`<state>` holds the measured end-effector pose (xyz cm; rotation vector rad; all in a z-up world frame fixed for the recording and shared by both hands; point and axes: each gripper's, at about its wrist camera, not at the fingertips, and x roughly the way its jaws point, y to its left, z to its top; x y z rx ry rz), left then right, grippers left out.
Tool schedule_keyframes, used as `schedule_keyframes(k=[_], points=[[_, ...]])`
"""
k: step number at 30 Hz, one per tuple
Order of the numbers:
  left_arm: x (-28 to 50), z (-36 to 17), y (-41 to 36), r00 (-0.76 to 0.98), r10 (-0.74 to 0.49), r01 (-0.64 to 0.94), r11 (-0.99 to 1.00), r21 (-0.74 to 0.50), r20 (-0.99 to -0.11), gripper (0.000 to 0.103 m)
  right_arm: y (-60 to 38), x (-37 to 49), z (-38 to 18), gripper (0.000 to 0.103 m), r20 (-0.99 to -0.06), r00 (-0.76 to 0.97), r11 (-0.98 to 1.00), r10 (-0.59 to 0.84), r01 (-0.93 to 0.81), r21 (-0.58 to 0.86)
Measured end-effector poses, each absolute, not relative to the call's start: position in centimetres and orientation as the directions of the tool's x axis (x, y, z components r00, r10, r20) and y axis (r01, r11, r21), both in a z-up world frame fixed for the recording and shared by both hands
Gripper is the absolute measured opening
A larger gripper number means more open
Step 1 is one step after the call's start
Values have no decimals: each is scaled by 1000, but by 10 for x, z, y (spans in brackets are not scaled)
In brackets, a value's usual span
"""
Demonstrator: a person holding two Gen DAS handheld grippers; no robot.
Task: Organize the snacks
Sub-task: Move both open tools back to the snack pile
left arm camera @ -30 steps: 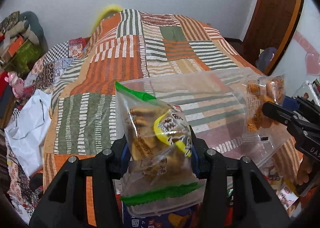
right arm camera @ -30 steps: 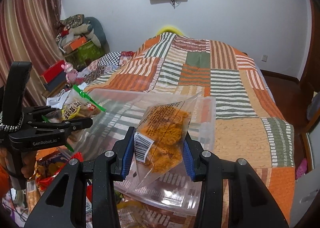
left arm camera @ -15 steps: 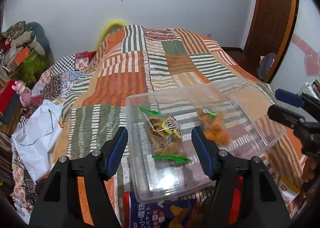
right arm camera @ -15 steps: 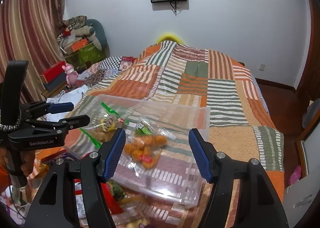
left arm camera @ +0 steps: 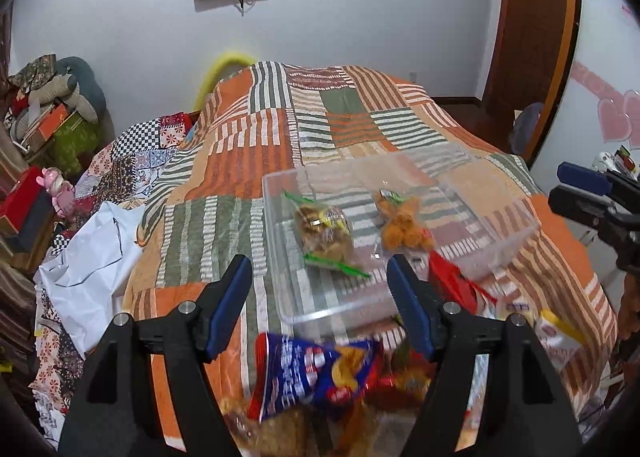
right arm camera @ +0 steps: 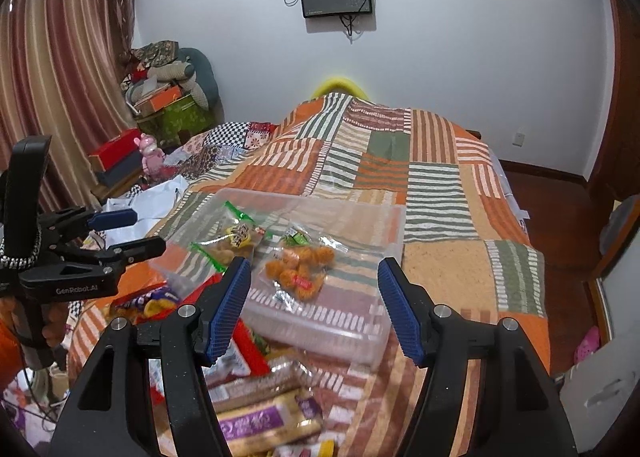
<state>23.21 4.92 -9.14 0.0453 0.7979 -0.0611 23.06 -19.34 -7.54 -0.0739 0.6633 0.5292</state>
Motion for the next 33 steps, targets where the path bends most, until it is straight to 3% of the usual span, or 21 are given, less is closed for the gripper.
schedule_keyframes(k=[6,9,17,21,33], points=[[204,-92,45,687,-46,83,996,14,-725,71,-203,212,-78,63,-616,659,872,431,-479,98],[191,-93,43,687,-53,85,996,8,-725,79,-207,200,-80,63,-622,660,876,422,-473,94],[165,-105,31,666,-78,92,996,-23,-742,80,-219,179,-99,63,-657,628,883,416,-451,128],[157,-110,30,666,-98,70,995,-68,-740,87,-227,172,-112,63,-675,608,887,417,-434,157],[138,-125,14,676,-85,52,996,-67,-732,88,-235,162,-155,63,-733,525,887,433,-394,241]])
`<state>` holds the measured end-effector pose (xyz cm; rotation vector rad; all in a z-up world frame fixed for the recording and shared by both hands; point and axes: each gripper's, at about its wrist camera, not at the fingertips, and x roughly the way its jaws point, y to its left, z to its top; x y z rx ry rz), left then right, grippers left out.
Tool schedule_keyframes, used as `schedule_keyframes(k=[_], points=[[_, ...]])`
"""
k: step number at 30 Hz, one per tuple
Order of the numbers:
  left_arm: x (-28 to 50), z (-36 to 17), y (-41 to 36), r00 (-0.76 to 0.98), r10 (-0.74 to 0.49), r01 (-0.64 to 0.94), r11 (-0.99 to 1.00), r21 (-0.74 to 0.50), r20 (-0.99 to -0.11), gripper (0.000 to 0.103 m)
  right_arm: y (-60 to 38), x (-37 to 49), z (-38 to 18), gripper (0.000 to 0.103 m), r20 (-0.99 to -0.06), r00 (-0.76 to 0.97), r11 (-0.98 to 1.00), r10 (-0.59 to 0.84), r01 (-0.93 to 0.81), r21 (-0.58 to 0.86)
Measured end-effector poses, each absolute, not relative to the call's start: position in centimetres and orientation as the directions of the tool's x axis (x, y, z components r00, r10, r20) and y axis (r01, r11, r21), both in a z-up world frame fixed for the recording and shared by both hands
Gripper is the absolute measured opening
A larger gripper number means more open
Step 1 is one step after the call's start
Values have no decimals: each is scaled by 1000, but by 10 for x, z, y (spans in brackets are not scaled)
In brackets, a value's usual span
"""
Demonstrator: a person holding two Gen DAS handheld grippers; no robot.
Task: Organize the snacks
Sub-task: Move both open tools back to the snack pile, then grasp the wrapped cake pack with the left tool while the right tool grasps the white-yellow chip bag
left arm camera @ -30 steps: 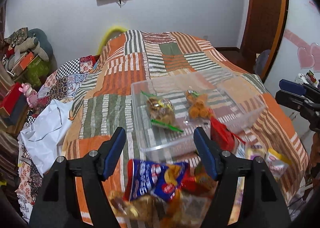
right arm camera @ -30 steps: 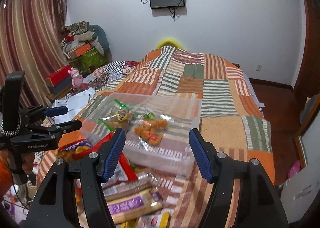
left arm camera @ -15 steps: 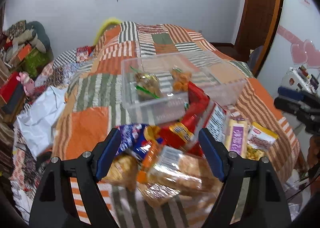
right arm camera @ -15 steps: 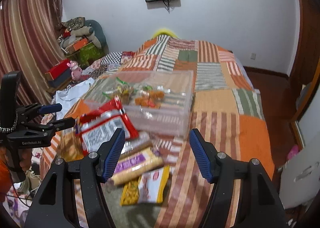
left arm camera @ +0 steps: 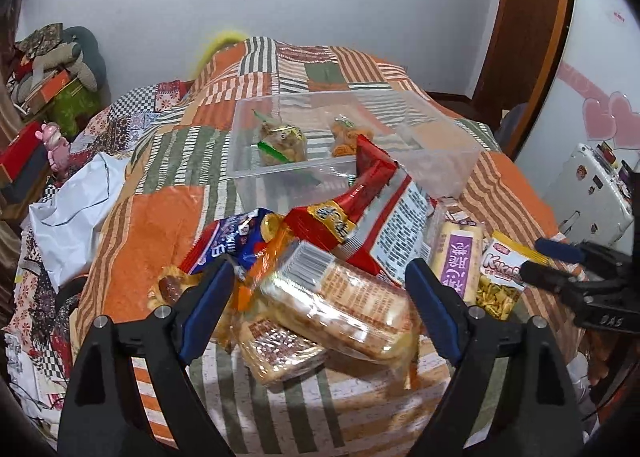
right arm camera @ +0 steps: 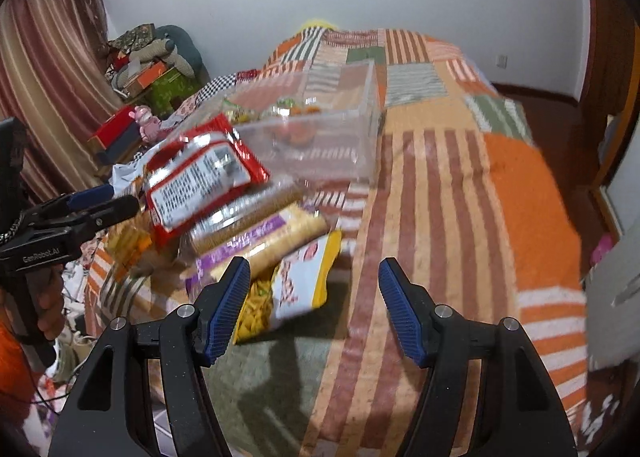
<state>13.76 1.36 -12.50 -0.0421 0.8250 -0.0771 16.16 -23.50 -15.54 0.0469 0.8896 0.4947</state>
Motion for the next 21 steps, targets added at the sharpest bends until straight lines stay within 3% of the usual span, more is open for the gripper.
schedule_keyframes(k=[8,14,16,21], points=[[132,-135,21,667,-60,49,998,-37,-743,88,-230,162,-175,63,-744,470,867,475,-392,307],[128,-143,39,658,-51,23,999,-48,-751,87,-227,162,-177,42,-734,453,850,506,-405,336],[127,-144,43,659,-63,13,997,-73,-750,81,-226,162,-177,39,-732,458,852,505,-401,336],[128,-145,52,647,-136,24,987,-159,-750,53,-222,169,-179,39,-739,448,855,502,-388,346]])
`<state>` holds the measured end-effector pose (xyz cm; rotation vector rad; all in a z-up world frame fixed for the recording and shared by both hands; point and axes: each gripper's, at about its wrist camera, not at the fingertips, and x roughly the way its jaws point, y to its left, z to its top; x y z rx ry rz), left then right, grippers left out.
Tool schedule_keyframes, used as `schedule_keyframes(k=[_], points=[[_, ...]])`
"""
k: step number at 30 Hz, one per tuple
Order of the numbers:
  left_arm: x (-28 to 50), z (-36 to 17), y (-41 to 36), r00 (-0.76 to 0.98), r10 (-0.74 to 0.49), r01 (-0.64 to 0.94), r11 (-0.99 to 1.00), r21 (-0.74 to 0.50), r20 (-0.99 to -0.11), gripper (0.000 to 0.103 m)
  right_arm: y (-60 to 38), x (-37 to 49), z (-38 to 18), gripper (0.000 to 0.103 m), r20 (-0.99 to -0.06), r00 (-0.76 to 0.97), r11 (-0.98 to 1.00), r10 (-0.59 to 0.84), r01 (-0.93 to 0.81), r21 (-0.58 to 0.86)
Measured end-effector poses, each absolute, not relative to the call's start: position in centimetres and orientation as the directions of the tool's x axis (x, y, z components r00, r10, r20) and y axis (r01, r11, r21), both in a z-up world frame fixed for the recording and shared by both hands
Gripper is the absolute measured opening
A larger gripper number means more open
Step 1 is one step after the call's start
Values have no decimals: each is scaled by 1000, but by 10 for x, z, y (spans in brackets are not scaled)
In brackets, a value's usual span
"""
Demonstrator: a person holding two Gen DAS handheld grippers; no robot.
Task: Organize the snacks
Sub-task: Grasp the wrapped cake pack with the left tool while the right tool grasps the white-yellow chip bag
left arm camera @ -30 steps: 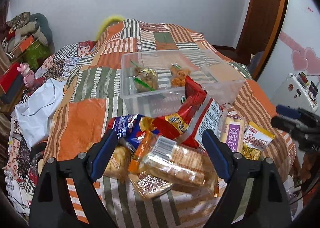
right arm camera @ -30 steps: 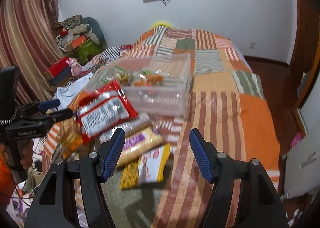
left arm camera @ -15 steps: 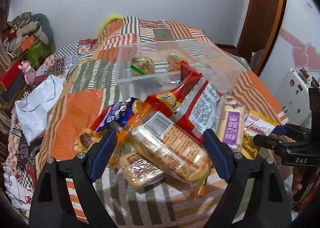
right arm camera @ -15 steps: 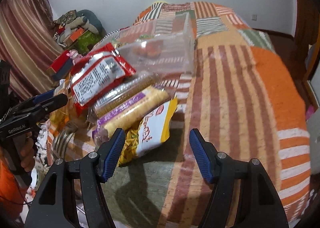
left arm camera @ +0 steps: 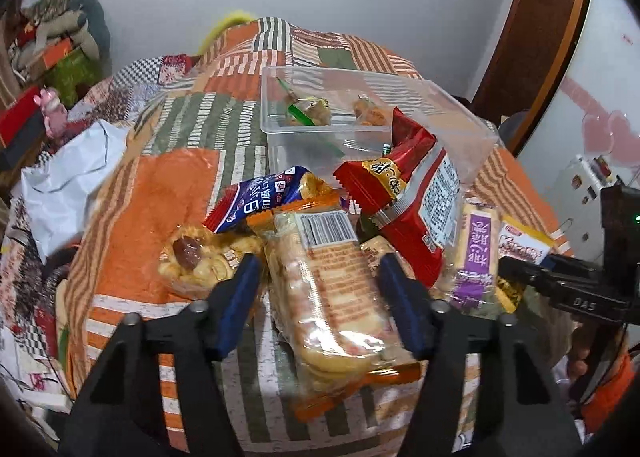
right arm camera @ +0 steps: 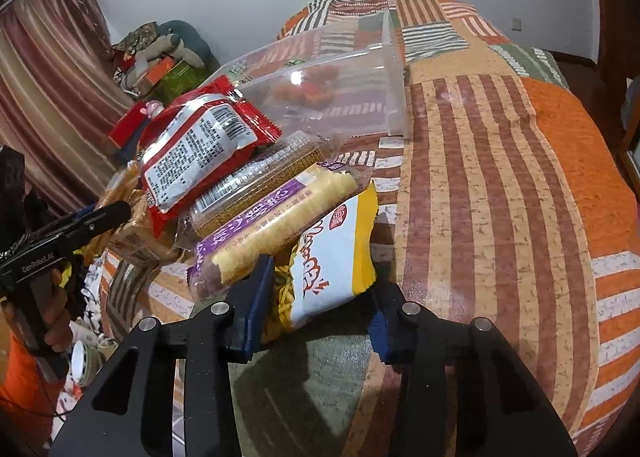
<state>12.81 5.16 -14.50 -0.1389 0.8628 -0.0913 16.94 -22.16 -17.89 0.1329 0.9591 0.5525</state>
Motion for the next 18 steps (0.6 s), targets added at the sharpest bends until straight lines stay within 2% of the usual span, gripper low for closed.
schedule_keyframes(k=[3,5,10,18], points=[[127,-144,49,651,-143,38,987,-157,-745,41,-221,170,-179,39,-736,453,856,503,-380,351],[125,-143,48,657,-125,33,990,-137,-744,38,-221,169,-179,32,-734,466,862,494,-374,343],[121,-142,47,665,-109,36,993,-115,-739,36,-232,167,-178,27,-710,476,852,518,-360,380],[116,-132,51,688,-102,24,993,-119,-718,35,-248,159,-158,22,-689,546,877,477,-355,325]])
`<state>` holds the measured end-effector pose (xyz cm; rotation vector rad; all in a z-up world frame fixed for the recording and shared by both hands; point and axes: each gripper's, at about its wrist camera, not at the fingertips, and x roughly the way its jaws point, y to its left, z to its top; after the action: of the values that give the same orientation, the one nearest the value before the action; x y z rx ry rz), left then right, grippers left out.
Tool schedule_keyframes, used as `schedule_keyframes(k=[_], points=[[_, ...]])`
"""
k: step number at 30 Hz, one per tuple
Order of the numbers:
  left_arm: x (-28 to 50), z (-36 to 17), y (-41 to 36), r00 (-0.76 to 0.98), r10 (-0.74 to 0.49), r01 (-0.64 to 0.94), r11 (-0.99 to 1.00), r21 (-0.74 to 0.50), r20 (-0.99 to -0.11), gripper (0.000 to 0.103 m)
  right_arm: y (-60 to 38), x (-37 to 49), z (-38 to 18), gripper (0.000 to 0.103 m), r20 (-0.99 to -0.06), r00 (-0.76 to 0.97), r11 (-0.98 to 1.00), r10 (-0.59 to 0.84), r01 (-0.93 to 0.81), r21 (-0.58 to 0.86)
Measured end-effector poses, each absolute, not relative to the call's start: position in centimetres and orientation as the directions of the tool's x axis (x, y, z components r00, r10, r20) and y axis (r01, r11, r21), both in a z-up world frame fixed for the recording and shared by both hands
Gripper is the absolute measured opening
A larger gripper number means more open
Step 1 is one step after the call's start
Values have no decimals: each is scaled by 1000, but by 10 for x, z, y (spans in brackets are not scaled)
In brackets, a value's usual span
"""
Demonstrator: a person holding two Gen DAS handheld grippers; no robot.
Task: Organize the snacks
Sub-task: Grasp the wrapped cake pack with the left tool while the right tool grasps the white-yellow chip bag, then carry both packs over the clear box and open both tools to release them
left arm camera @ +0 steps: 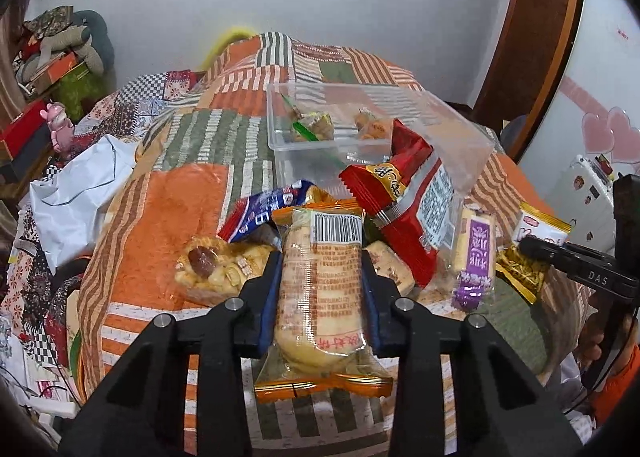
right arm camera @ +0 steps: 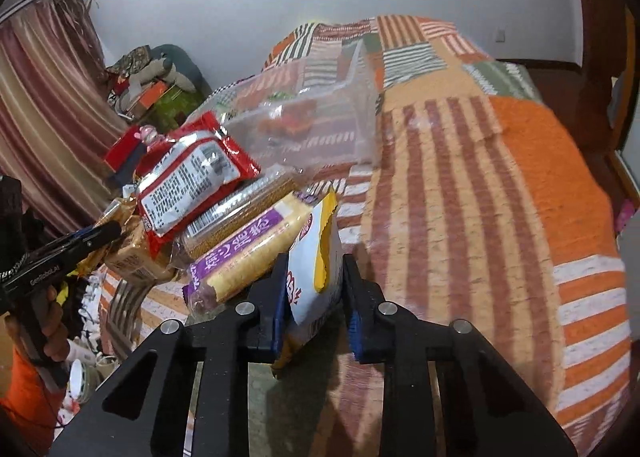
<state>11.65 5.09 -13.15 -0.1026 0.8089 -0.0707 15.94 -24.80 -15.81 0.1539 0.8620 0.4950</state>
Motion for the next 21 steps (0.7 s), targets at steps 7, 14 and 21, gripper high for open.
schedule_keyframes(k=[7,14,21], points=[[115,-112,53,729,-81,15,995,-102,-680,35,-248,156,-134,22,-646,610,884,460,-387,264],[122,-94,52,755,-68,13,996,-89,-652,35,-241,165,-112,22,-598,648,878,472,-409,249],[142,-82,54,768,-68,20,996,-82,-637,35,-233,175,-90,22,-548,686,874,479,-432,223]])
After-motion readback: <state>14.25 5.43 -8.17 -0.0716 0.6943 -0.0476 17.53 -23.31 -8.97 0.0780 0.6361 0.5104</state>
